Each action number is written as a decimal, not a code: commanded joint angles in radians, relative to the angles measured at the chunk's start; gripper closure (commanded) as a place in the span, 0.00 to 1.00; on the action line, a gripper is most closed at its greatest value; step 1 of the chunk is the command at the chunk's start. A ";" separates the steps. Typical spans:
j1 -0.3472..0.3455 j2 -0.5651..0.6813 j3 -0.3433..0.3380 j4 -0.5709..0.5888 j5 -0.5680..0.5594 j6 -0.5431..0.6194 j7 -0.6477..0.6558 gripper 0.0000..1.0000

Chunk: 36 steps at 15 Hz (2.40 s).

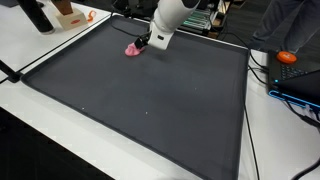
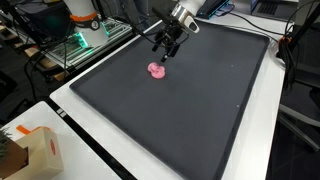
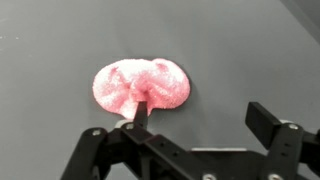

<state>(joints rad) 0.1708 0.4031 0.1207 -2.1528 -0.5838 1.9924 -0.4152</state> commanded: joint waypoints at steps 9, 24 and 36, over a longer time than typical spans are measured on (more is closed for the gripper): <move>-0.035 -0.032 0.005 -0.020 0.047 0.089 0.065 0.00; -0.098 0.013 -0.063 0.120 0.306 0.106 0.335 0.00; -0.155 0.031 -0.155 0.203 0.537 0.060 0.644 0.00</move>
<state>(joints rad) 0.0245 0.4450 -0.0191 -1.9542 -0.1096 2.0787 0.1586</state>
